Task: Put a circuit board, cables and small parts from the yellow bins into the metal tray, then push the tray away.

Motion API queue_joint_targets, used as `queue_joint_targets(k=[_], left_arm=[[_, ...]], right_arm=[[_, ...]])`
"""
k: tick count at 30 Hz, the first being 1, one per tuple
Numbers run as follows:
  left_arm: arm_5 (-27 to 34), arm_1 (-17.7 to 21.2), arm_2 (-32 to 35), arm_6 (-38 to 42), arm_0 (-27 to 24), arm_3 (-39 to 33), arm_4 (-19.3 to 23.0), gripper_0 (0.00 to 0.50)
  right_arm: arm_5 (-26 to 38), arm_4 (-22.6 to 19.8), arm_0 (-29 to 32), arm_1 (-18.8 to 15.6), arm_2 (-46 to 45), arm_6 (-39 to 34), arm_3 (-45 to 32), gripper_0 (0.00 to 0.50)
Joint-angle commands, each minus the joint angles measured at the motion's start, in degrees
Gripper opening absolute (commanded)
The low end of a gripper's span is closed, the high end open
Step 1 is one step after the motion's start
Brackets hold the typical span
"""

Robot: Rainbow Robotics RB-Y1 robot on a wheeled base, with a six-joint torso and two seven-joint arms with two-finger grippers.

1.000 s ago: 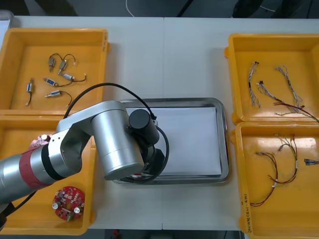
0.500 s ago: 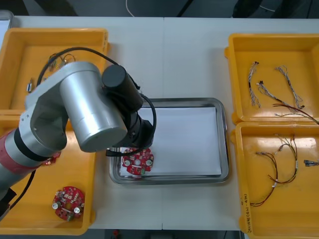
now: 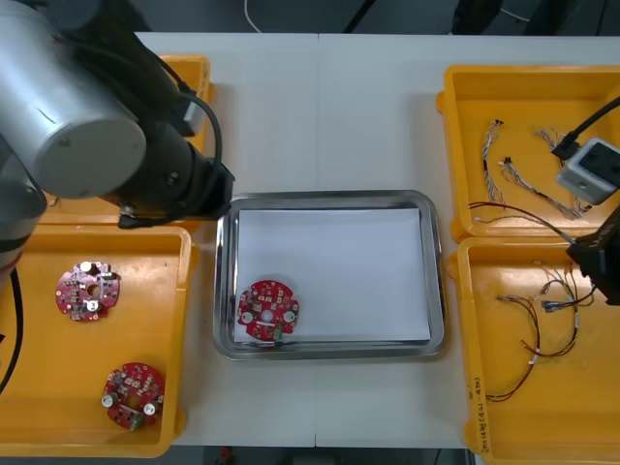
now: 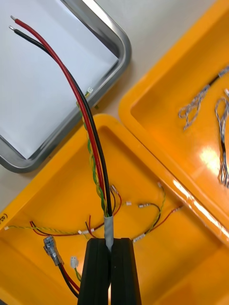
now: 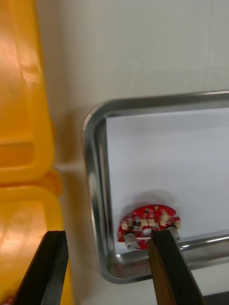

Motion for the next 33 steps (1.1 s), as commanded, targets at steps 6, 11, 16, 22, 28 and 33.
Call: queue_joint_targets(k=[6,11,16,22,28,33], left_arm=[[0.5,4.7,11.4,-12.6,-2.2,8.7,-0.1,0.500],[0.5,6.0,15.9,-18.0,-2.1,14.3,-3.2,0.500],[0.5,6.0,19.7,-24.2,-2.2,19.3,-6.9,0.500],[0.5,6.0,23.9,-30.4,-2.2,24.9,-10.0,0.500],[-2.3,6.0,25.0,-34.8,-2.3,29.1,-12.9,0.500],[-5.0,6.0,25.4,-35.6,-3.4,32.3,-13.8,0.500]], right_arm=[[0.2,3.0,-10.8,0.5,13.5,-1.3,0.5,0.000],[0.2,4.8,-16.1,3.1,20.0,-1.1,2.4,0.000],[0.2,6.0,-21.0,5.4,26.6,-0.4,4.7,0.000],[0.2,7.7,-24.9,6.3,34.7,5.2,5.5,0.000],[0.2,12.1,-26.3,7.2,40.0,10.5,5.7,0.000],[0.2,13.6,-27.0,9.6,43.5,14.6,7.9,0.000]])
